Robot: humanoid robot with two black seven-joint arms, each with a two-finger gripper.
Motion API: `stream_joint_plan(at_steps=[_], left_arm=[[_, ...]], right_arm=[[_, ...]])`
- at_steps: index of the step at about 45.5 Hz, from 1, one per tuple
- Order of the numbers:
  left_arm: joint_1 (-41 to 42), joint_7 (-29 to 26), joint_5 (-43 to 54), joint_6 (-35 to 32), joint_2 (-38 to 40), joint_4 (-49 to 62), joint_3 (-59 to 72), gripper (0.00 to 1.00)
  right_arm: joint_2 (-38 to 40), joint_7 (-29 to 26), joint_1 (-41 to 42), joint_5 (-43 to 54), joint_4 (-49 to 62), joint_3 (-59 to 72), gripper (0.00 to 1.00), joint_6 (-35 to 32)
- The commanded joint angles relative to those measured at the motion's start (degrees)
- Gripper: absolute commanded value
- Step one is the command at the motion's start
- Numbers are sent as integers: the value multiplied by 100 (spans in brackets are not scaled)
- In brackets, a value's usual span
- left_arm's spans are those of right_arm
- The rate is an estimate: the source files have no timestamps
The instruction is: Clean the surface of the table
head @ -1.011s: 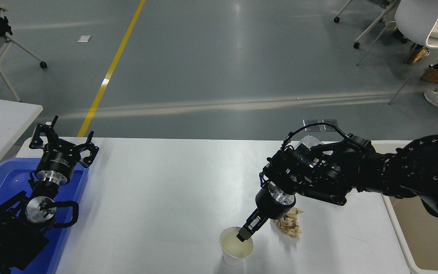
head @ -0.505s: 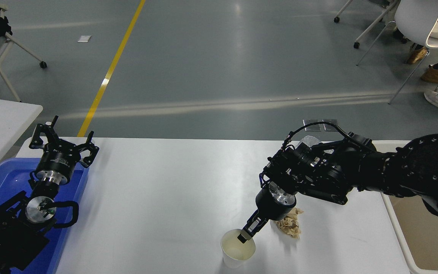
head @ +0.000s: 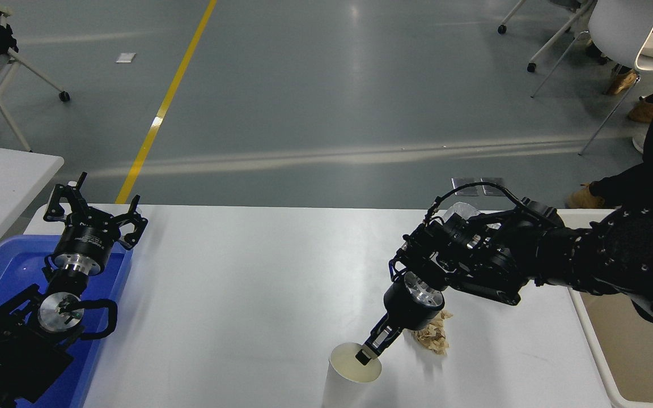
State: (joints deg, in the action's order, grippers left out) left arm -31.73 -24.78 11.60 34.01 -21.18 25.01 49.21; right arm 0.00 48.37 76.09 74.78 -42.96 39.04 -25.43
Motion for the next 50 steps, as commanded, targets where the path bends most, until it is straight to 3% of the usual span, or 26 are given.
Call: stream_joint_plan(at_steps=[1,31,50], left_arm=[[0,0,0,0,0,-5,0,100],[0,0,0,0,0,-5,0,100],[0,0,0,0,0,-5,0,100]], right_arm=[[0,163,55,-15,86,34,0,161],[0,163,925,-1465,1440,-871,0,249],[0,163,1198,-2344,1730,-1214,0,196]])
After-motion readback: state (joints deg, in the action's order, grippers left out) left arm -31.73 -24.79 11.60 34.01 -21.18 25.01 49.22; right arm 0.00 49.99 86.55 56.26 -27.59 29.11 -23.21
